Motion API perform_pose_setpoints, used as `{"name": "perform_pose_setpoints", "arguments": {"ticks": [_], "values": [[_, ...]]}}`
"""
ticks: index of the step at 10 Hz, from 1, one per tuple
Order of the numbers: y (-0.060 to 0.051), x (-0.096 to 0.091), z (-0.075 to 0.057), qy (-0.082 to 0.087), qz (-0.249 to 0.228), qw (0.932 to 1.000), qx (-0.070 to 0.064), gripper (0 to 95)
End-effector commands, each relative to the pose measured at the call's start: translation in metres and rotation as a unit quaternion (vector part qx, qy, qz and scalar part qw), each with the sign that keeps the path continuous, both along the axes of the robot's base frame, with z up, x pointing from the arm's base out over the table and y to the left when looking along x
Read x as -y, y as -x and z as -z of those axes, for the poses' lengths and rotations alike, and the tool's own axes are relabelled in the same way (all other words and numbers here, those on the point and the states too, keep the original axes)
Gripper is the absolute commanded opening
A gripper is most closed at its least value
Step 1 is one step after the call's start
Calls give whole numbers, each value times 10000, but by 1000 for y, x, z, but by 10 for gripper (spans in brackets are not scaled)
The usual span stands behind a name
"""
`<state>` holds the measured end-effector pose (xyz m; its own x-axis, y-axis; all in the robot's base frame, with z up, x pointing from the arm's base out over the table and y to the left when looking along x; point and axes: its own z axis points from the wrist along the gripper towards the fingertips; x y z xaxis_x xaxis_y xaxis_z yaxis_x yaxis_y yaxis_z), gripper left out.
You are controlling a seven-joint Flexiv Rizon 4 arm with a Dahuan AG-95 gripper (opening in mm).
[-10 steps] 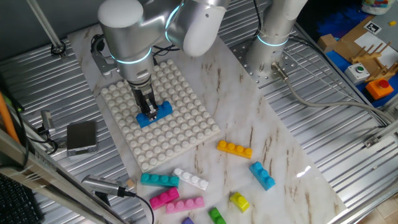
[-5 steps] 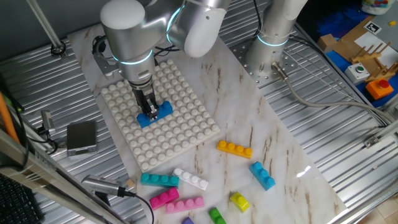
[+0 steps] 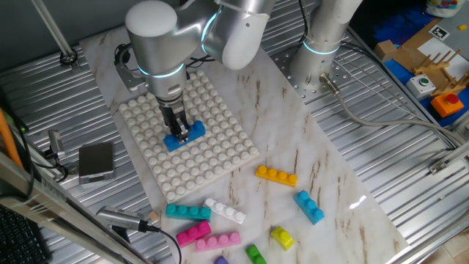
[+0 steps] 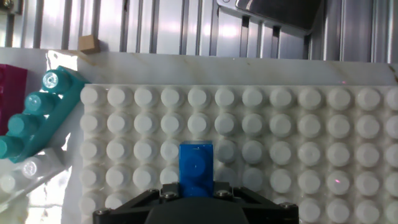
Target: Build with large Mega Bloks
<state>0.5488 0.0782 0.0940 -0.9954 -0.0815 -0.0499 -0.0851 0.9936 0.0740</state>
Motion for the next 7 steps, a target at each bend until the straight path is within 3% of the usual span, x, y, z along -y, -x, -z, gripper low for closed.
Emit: {"name": "perform_pose_setpoints", "arguments": {"ticks": [1,7], "values": [[1,0,4,7,7,10000,-9,0],[3,-1,16,8,35,10000,19,0]]}}
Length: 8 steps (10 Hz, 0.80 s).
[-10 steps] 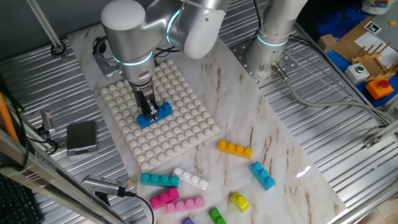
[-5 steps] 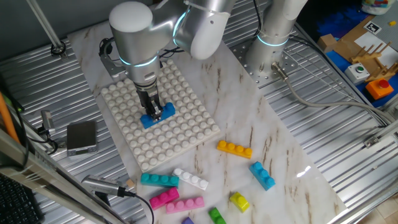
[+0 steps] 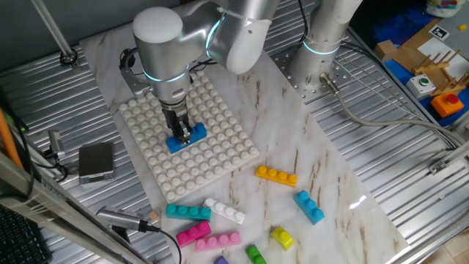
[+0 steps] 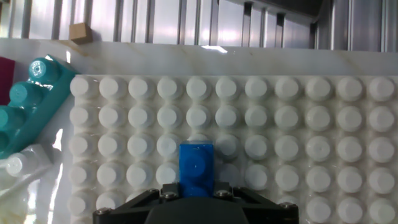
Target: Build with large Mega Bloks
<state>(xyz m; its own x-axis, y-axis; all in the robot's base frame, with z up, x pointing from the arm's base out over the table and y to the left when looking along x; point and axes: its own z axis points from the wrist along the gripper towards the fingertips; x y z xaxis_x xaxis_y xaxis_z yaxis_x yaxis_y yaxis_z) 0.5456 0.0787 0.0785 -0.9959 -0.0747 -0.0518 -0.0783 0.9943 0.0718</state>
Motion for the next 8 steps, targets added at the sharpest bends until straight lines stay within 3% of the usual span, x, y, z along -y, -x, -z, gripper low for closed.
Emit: {"name": "perform_pose_setpoints", "arguments": {"ticks": [1,8], "values": [[1,0,1,-1,6,10000,7,0],[10,3,4,-11,112,9999,-8,0]]}}
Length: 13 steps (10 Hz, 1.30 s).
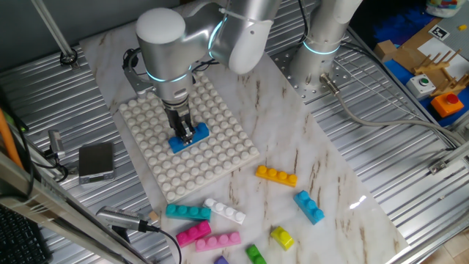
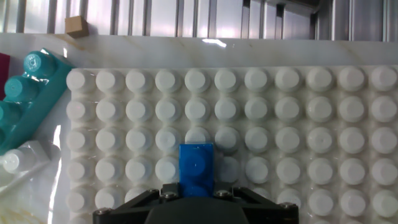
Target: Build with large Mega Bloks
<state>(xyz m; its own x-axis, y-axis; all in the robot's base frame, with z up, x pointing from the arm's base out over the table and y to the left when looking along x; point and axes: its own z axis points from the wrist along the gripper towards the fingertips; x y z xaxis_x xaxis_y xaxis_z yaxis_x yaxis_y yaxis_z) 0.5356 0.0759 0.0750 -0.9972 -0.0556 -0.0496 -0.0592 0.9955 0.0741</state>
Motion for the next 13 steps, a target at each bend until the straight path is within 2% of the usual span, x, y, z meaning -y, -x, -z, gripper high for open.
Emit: {"name": "perform_pose_setpoints", "arguments": {"ticks": [1,4,13], "values": [[1,0,1,-5,71,10000,7,0],[1,0,2,0,201,9998,5,0],[7,-2,4,-8,155,9999,38,0]]}}
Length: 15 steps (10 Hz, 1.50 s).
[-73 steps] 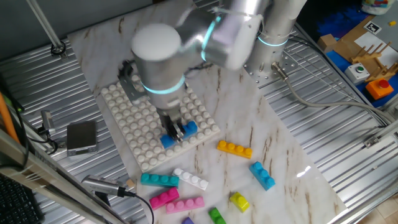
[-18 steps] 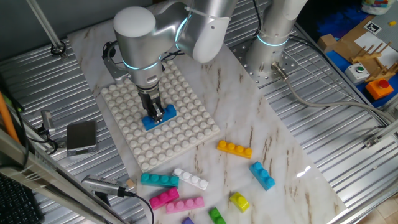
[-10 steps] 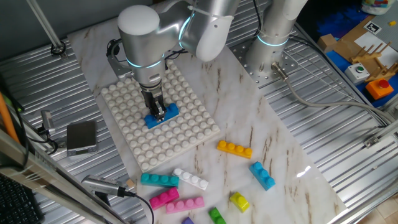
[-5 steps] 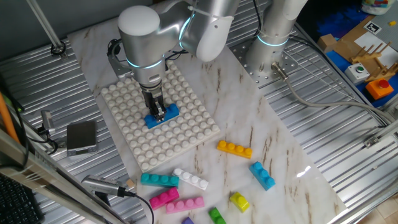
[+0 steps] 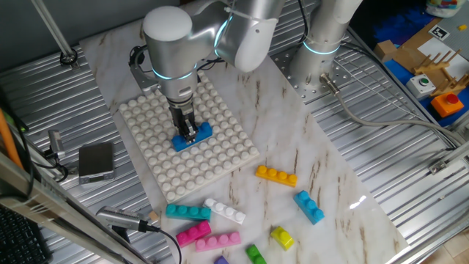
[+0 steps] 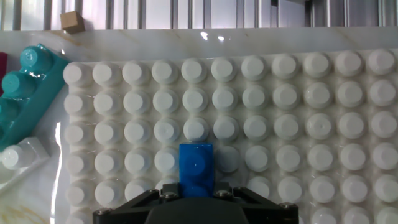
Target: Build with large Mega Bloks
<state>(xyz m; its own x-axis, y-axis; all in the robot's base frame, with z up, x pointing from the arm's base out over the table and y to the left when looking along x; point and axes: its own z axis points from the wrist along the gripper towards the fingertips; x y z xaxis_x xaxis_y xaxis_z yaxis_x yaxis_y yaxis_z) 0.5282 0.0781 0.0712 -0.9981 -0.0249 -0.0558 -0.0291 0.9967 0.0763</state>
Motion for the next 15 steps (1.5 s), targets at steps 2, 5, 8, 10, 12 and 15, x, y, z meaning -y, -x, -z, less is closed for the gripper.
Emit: {"name": "perform_pose_setpoints", "arguments": {"ticks": [2,5,8,10,12,15], "values": [[0,0,4,-11,-2,10000,30,0],[0,0,5,-26,-74,10000,44,0],[0,-1,8,-9,-74,10000,36,0],[0,-1,9,-6,-83,10000,31,0],[1,-1,12,-1,-89,10000,41,0],[1,-1,14,1,-109,9999,40,0]]}}
